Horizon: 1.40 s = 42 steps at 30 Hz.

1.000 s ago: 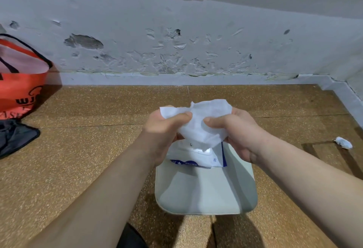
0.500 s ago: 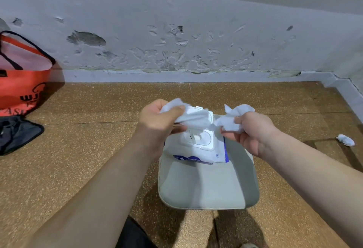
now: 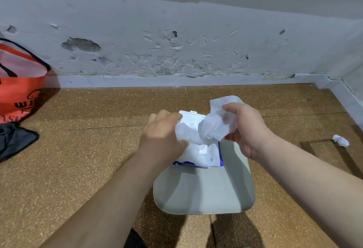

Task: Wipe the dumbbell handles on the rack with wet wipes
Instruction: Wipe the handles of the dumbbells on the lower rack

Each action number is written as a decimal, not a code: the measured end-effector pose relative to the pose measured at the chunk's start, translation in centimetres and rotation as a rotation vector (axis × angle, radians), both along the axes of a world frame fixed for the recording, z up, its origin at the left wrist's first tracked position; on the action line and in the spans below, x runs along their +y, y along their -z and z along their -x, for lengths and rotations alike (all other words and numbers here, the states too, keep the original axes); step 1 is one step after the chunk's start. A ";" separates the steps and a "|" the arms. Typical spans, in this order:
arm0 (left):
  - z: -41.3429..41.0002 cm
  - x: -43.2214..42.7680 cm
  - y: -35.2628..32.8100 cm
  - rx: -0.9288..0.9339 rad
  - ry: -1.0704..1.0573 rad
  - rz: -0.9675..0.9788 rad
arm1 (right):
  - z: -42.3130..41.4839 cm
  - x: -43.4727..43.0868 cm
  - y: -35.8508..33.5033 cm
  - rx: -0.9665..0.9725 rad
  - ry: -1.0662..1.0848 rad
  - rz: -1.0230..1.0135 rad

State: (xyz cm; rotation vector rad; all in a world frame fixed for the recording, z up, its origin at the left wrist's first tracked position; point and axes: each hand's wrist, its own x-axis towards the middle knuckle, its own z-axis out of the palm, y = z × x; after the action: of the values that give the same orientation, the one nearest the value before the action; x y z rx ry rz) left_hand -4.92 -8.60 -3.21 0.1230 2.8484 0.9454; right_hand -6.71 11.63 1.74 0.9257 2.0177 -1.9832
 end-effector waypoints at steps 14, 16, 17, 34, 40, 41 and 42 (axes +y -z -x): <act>-6.2 4.0 -16.1 -0.192 -0.135 -0.433 | -5.4 0.3 -16.4 0.017 0.031 0.343; -6.6 5.1 -23.9 -0.374 -0.275 -0.679 | -7.5 1.5 -23.2 0.013 0.018 0.409; -7.0 5.9 -27.9 -0.478 -0.348 -0.827 | -8.6 2.1 -27.0 -0.013 0.021 0.438; -30.2 19.1 -73.1 -0.811 0.261 -0.828 | -43.1 11.4 -68.5 0.052 0.449 0.057; -46.9 27.0 -75.7 -1.017 0.600 -0.735 | -62.7 14.8 -70.5 0.202 0.884 0.015; -50.1 28.2 -76.0 -1.096 0.687 -0.725 | -66.1 15.0 -70.9 0.229 0.932 0.028; -53.5 29.4 -76.0 -1.154 0.777 -0.704 | -69.6 15.5 -71.0 0.231 0.967 0.044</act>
State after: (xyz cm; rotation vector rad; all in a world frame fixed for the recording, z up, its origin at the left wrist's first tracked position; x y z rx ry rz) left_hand 48.57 20.84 72.78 0.4993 1.1935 1.1889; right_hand 62.90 27.08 72.75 2.0139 1.7563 -2.6446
